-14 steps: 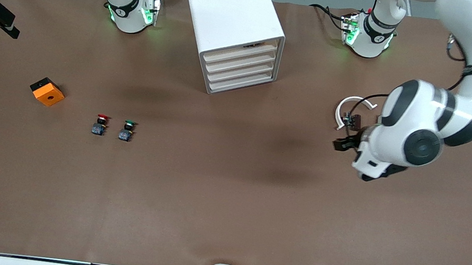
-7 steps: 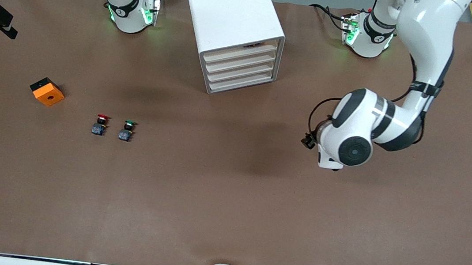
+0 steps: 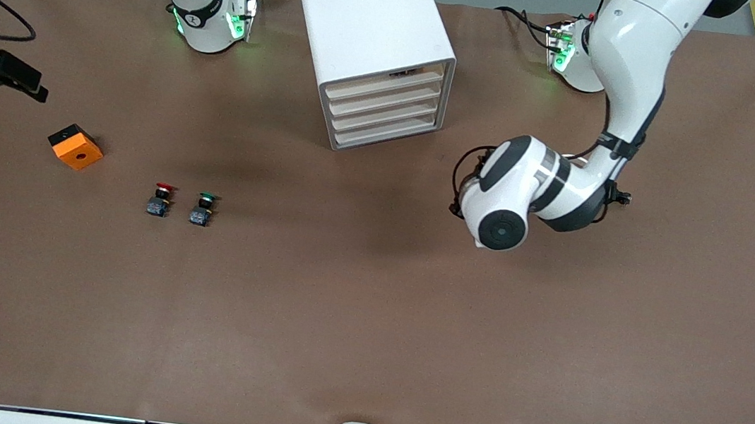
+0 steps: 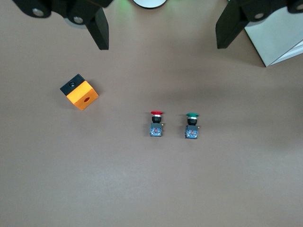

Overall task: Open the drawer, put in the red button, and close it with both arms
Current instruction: 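Reach the left gripper to the drawer while the right gripper reaches the red button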

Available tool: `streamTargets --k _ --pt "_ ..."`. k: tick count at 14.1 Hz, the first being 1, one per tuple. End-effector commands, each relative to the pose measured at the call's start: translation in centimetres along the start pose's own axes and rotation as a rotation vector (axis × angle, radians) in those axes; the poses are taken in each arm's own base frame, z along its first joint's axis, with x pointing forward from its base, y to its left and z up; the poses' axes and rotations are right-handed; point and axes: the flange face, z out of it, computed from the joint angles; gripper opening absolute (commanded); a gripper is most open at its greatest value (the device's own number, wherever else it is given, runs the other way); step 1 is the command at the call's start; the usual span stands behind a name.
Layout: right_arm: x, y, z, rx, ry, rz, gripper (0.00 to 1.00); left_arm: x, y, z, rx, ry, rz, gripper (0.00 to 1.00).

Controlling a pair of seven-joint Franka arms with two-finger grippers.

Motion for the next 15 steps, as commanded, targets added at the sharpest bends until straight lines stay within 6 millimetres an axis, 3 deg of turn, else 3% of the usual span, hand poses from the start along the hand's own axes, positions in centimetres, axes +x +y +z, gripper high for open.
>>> streamTargets --k 1,4,6,10,12,15 --pt "0.1 0.3 3.7 0.004 -0.005 0.046 1.0 -1.0 0.0 0.3 0.028 -0.035 -0.073 1.0" --pt "0.4 -0.9 8.4 0.003 -0.009 0.144 1.0 -4.0 -0.5 1.5 0.05 -0.031 -0.112 1.0" --pt "0.5 -1.1 11.3 0.006 0.006 0.155 1.0 -4.2 -0.4 2.0 0.076 -0.052 -0.242 1.0" --pt "-0.2 -0.5 18.6 0.029 0.043 0.18 1.0 -6.2 0.1 4.0 0.127 -0.102 -0.276 1.0" --pt "-0.3 -0.4 21.8 0.028 0.085 0.183 1.0 -5.6 1.2 4.1 0.196 -0.288 -0.348 1.0" --pt "1.0 -0.3 25.7 0.025 0.11 0.185 1.0 -6.1 1.5 4.5 0.243 -0.368 -0.405 1.0"
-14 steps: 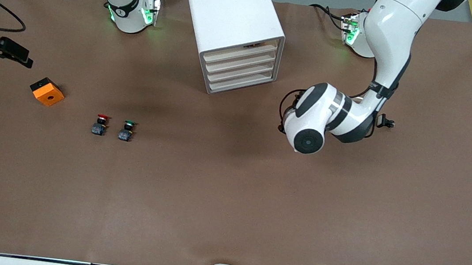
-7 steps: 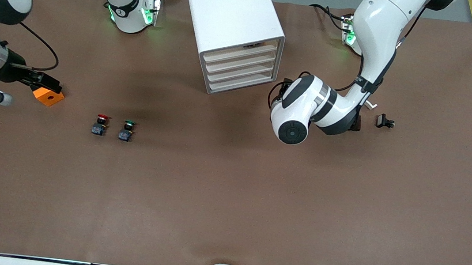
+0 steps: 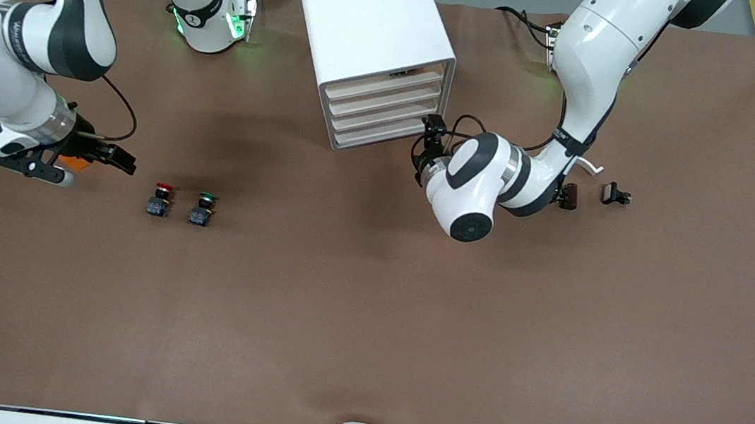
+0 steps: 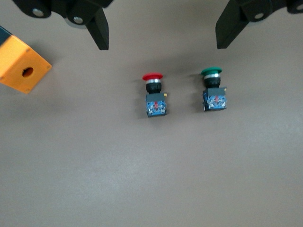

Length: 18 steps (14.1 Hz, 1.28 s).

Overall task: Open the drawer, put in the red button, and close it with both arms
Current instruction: 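Reach the left gripper to the drawer while the right gripper reaches the red button, then grasp the red button with the right gripper while the left gripper grips the drawer, then pull the drawer open with the left gripper while the right gripper lifts the button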

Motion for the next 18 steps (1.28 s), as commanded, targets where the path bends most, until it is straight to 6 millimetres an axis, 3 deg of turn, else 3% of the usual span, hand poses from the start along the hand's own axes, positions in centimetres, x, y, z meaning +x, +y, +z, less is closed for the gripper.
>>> streamTargets --k 1,3,5,8,10,14,18 --pt "0.1 -0.1 3.4 0.007 0.014 0.018 1.0 -0.8 0.5 0.6 0.047 -0.049 -0.076 1.0" --pt "0.6 -0.3 6.5 0.006 0.034 0.013 1.0 -0.9 1.1 1.5 0.089 -0.085 -0.113 0.95" --pt "1.3 -0.3 9.3 0.003 0.058 0.013 1.0 -1.1 1.8 2.0 0.141 -0.147 -0.143 0.78" --pt "2.0 -0.5 13.5 0.002 0.092 0.012 1.0 -1.6 1.7 2.8 0.164 -0.158 -0.165 0.77" --pt "2.1 -0.3 15.7 0.0 0.105 0.013 1.0 -2.5 1.2 4.2 0.186 -0.151 -0.185 0.69" --pt "1.7 -0.2 17.7 -0.006 0.084 0.014 1.0 -3.3 0.7 4.6 0.229 -0.175 -0.222 0.69" --pt "1.4 -0.1 18.6 -0.01 0.063 0.016 1.0 -4.1 0.4 7.5 0.268 -0.129 -0.247 0.67"
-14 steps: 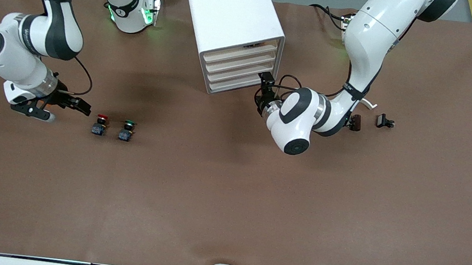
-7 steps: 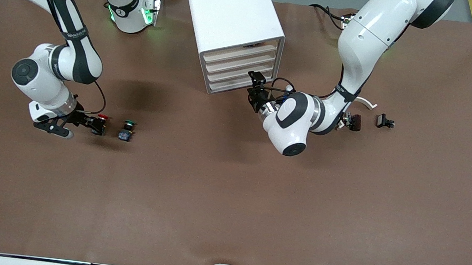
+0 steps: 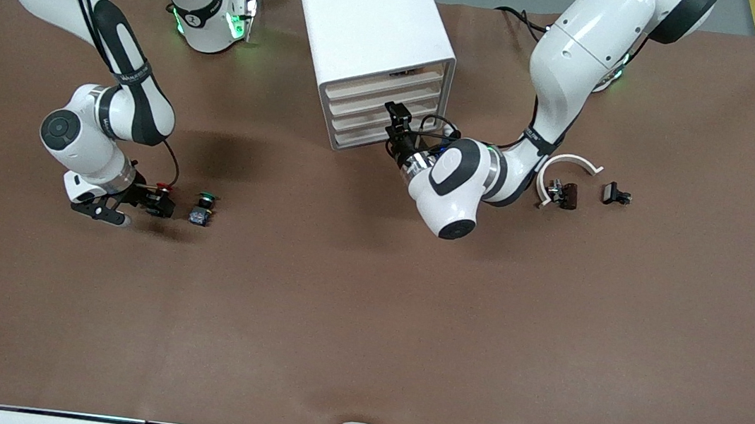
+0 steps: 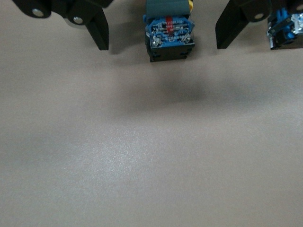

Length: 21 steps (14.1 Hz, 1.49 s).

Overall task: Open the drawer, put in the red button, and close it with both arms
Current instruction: 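Pull the drawer open with the left gripper while the right gripper lifts the button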

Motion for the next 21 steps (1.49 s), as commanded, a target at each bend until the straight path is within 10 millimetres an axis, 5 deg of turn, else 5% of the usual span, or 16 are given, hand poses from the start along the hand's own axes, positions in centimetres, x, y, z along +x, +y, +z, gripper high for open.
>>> streamTargets --k 1,2,4,5,6,8,14,18,21 --pt "-0.1 -0.3 0.3 0.004 -0.013 0.015 1.0 -0.6 0.1 1.9 0.052 0.01 -0.032 0.6" --pt "-0.4 -0.4 0.6 0.0 -0.032 0.008 0.88 -0.7 0.3 2.2 0.066 0.004 -0.039 0.54" --pt "-0.6 -0.7 0.8 -0.003 -0.06 0.001 0.08 -0.9 0.4 3.2 0.092 -0.001 -0.066 0.45" --pt "-0.6 -0.7 0.8 -0.004 -0.06 0.008 0.0 -1.0 0.6 3.5 0.096 0.004 -0.071 0.34" --pt "-0.6 -0.7 0.8 -0.004 -0.06 0.008 0.0 -0.9 0.7 3.5 0.099 0.003 -0.074 0.17" --pt "-0.5 -0.7 0.6 -0.003 -0.059 0.012 0.0 -0.7 1.1 3.3 0.102 -0.001 -0.098 0.03" --pt "0.2 -1.1 -0.9 -0.005 -0.086 0.064 0.0 -0.1 2.0 0.3 0.082 -0.042 -0.127 0.0" --pt "0.4 -3.4 -5.3 -0.004 -0.089 0.158 0.0 -0.5 2.6 -4.5 0.05 -0.114 -0.094 0.0" --pt "0.3 -8.5 -11.9 -0.022 -0.159 0.297 0.0 0.5 3.6 -8.0 0.01 -0.164 -0.105 0.0"
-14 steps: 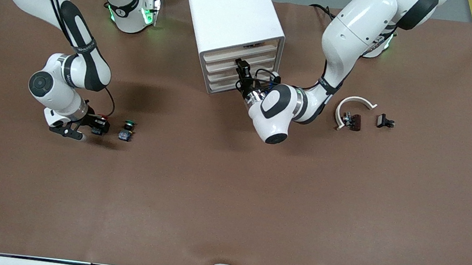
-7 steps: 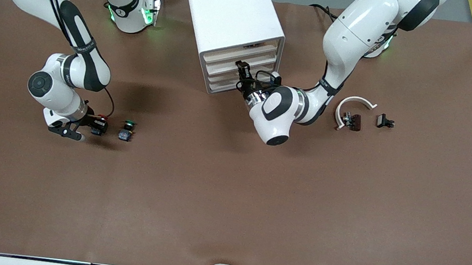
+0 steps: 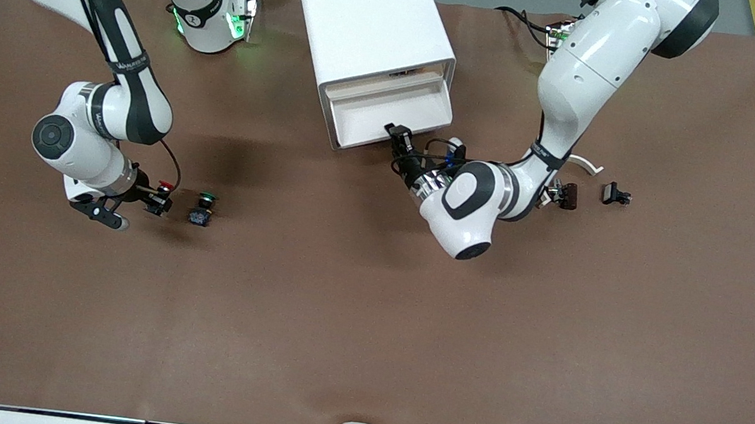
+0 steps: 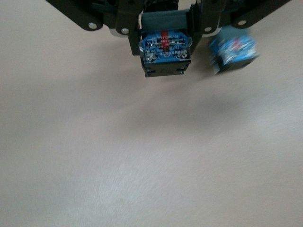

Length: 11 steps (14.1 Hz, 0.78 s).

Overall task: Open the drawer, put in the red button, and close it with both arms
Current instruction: 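Pull the drawer open with the left gripper while the right gripper lifts the button, then carry the red button over the open drawer with the right gripper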

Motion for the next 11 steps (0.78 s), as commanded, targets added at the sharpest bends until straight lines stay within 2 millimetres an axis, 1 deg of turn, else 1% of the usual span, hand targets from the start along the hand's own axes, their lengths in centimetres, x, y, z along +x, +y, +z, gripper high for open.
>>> streamTargets --k 1,2,3,4,5,7,8,9,11 --pt "-3.6 -5.3 -6.8 0.012 -0.042 0.14 0.0 -0.8 0.9 -3.1 -0.063 -0.053 -0.006 0.0" --pt "-5.0 -7.3 -8.4 0.023 -0.053 0.187 0.0 -0.6 1.3 -3.7 -0.074 -0.06 -0.011 0.0" --pt "-7.0 -9.4 -9.8 0.025 -0.059 0.238 0.0 -0.7 1.3 -4.4 -0.085 -0.069 -0.009 0.05" --pt "-8.8 -11.9 -11.2 0.025 -0.053 0.286 0.0 -0.8 1.3 -4.6 -0.088 -0.073 -0.001 0.37" --pt "-10.1 -14.0 -12.5 0.018 -0.056 0.33 0.0 -0.9 1.2 -4.8 -0.096 -0.072 0.021 0.99" --pt "-12.9 -18.2 -15.9 0.003 -0.062 0.404 0.0 -1.2 0.4 -5.6 -0.108 -0.078 0.045 1.0" --pt "-14.4 -19.8 -16.9 -0.004 -0.063 0.44 0.0 -1.4 -0.1 -6.4 -0.122 -0.083 0.059 1.0" --pt "-16.2 -21.6 -17.7 0.0 -0.058 0.474 0.0 -1.8 -0.9 -7.5 -0.16 -0.071 0.085 1.0" --pt "-19.8 -25.1 -19.6 0.031 -0.04 0.55 0.0 -2.2 -2.8 -9.1 -0.219 -0.056 0.123 1.0"
